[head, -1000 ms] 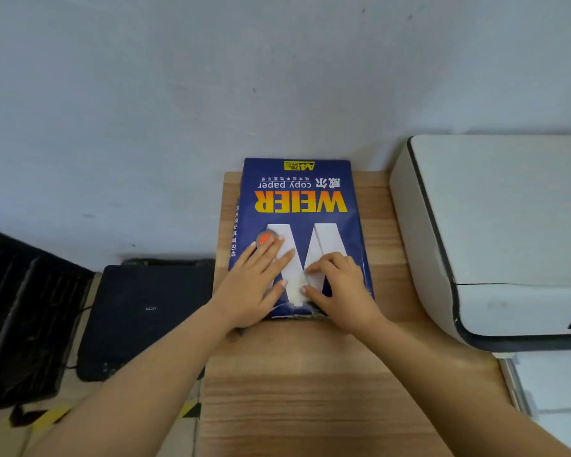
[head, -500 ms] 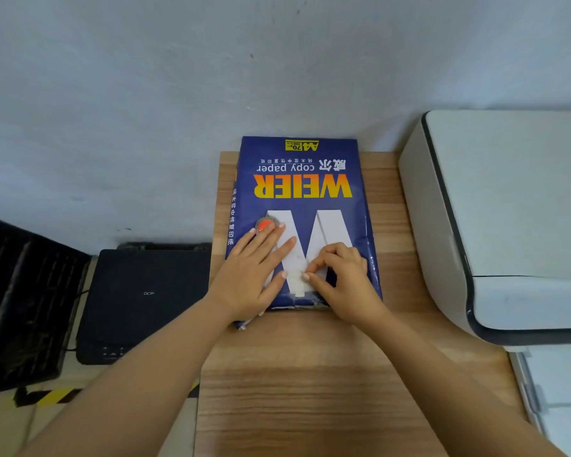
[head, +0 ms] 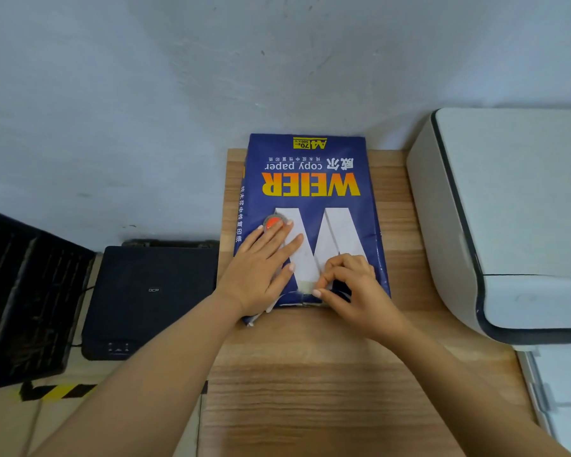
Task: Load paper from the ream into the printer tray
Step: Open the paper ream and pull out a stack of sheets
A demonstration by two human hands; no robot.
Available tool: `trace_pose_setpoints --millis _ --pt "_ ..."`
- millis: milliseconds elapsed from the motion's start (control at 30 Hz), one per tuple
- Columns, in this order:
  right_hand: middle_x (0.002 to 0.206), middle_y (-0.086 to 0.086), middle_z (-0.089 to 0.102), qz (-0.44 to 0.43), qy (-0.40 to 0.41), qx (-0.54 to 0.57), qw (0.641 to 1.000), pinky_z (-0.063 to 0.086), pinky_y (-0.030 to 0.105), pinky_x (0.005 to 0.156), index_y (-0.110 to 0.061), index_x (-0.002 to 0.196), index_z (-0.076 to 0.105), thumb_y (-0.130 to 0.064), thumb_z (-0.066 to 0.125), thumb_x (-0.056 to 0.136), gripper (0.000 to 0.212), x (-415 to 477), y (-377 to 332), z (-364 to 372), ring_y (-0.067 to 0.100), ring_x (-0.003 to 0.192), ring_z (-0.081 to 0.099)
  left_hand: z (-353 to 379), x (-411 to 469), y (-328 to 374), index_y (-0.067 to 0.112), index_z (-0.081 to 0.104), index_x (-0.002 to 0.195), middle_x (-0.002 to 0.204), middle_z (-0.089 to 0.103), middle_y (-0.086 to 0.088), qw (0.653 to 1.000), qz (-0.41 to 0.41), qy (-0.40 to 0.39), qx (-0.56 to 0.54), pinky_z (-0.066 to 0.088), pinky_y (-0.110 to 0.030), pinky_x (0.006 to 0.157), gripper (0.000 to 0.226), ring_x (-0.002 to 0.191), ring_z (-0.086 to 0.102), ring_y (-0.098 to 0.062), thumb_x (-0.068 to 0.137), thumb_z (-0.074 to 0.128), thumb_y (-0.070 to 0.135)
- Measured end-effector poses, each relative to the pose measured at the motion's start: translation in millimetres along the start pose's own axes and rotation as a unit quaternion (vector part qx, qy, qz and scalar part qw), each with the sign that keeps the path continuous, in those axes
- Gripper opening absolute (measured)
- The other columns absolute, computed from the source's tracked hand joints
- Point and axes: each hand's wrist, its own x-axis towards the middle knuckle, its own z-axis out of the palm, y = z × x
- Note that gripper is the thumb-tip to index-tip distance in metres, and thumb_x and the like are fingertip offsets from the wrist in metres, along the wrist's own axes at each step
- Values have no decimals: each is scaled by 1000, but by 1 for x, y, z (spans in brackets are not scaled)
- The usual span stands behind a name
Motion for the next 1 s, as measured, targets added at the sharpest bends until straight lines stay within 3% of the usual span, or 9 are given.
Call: trace_pose_setpoints --millis 167,467,567,633,733,800,900,1000 --pt "93 -19 59 -13 -8 22 1000 35 23 94 -28 84 67 -40 63 81 12 -8 -6 -2 4 108 43 -1 0 1 31 9 150 160 4 5 1000 5 0 12 1 -36 121 65 147 -6 -11 92 16 60" --pt "99 -21 59 -1 -99 20 995 42 21 91 -33 85 69 -46 68 78 15 -37 -9 -11 3 114 45 -5 -1 4 30 3 150 160 -3 5 1000 14 -10 24 -17 -27 114 90 144 -16 -9 78 30 78" --pt "93 -15 66 23 -85 74 993 48 22 88 -30 89 69 -41 70 78 15 -45 -14 -17 5 99 60 -5 -1 4 31 -2 150 161 -8 6 999 11 -28 39 -14 -31 117 103 145 -17 -12 70 31 87" --pt "81 -9 72 38 -29 118 992 53 23 83 -27 96 67 -32 71 81 17 -45 -16 -19 7 84 68 -5 -1 4 30 -4 150 161 -9 4 998 13 -34 50 -14 -33 117 110 145 -17 -14 65 32 90" --pt "77 -8 65 34 56 17 998 52 23 74 -28 97 64 -23 70 83 16 -38 -7 -19 8 78 61 -7 -3 5 28 -7 150 160 -13 1 996 22 -46 68 -12 -37 117 118 145 -20 -16 60 35 93" --pt "87 -11 57 5 36 -81 996 44 23 81 -29 99 63 -23 72 79 23 -33 1 -22 6 85 52 -9 -4 6 26 -9 149 160 -16 0 995 25 -56 76 -10 -40 118 123 144 -22 -17 58 37 94" --pt "102 -9 51 -4 -20 -131 991 36 29 92 -28 104 64 -27 75 74 32 -29 6 -28 9 97 46 -10 -6 12 23 -13 149 158 -21 -1 994 20 -72 74 -11 -43 119 127 143 -27 -17 56 37 95" --pt "111 -10 48 -4 -65 -175 982 32 27 93 -29 108 61 -32 73 75 34 -31 8 -32 9 103 41 -9 -11 17 24 -14 148 158 -22 -1 995 8 -84 61 -9 -45 120 124 143 -26 -17 59 37 92"
